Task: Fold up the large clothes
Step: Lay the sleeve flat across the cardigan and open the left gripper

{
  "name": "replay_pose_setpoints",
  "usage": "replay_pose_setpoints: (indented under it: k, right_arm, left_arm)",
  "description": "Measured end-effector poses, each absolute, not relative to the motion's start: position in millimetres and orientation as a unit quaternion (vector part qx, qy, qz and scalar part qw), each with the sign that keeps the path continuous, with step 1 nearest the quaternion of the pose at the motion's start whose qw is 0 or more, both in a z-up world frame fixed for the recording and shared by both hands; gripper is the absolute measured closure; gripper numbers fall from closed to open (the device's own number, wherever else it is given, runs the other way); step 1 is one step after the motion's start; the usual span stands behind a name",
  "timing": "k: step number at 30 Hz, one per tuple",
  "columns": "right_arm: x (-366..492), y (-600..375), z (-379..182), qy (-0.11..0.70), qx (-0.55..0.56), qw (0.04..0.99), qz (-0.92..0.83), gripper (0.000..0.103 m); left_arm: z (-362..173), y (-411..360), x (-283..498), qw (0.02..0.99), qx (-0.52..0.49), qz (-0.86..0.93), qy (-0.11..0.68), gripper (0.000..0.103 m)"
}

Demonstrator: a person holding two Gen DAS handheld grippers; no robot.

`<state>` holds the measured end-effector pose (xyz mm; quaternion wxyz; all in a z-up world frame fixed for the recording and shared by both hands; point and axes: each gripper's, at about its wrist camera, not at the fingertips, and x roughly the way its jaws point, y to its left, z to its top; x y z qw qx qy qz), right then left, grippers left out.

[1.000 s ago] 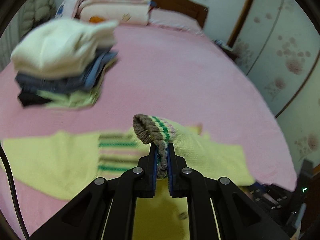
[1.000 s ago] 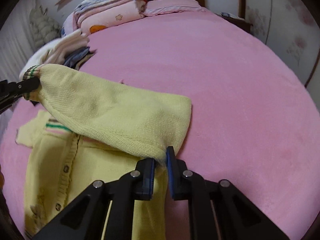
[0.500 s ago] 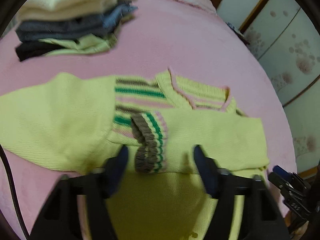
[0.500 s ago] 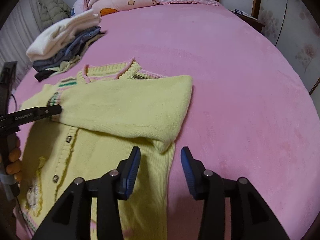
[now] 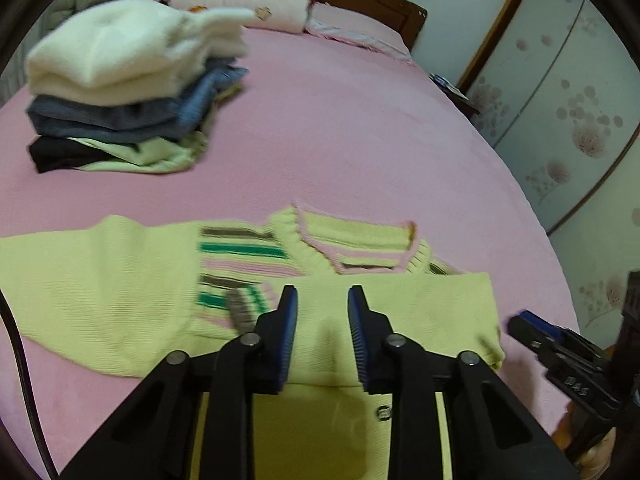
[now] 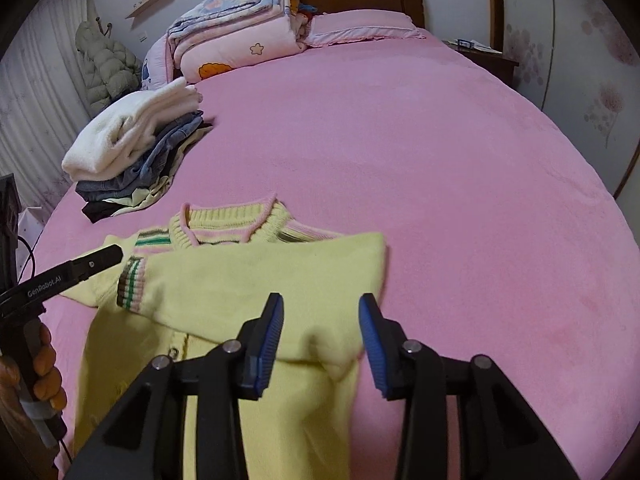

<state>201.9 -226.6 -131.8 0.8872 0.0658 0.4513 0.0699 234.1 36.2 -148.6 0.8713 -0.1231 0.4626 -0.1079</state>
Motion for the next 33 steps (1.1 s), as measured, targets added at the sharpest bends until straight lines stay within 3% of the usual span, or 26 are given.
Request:
replay_pose_setpoints:
  k: [8, 15, 17, 22, 33]
  right_arm:
    - [230.5, -214.1, -179.4, 0.496, 0.038, 0.867, 0.036, 0.079]
    - [222.5, -236.4, -182.8, 0.502, 0.063, 0.862, 0.017, 0.082]
    - [220.4, -235.1, -179.5, 0.502, 0.06, 0.863, 0.016, 0.082]
    - [210.7, -231.6, -162.7, 0.493, 0.077, 0.866, 0.025, 0.081]
    - [171.6, -221.7, -105.1, 0.458, 0.122, 0.88, 0.038, 0.079]
  left_arm:
    - [-201.4, 24.9, 255.6, 0.843, -0.1, -0.089, 0.521, 0.085]
    - [-201.5, 30.6, 256.5, 0.838, -0.121, -0.094, 0.523, 0.084]
    - [-196.4, 28.1, 256.1, 0.838, -0.115, -0.092, 0.526, 0.077]
    - [-171.6, 26.6, 245.2, 0.849, -0.103, -0.077, 0.512, 0.031]
    - [-94.9, 35.2, 196.3, 0.87, -0.079, -0.07, 0.482, 0.021]
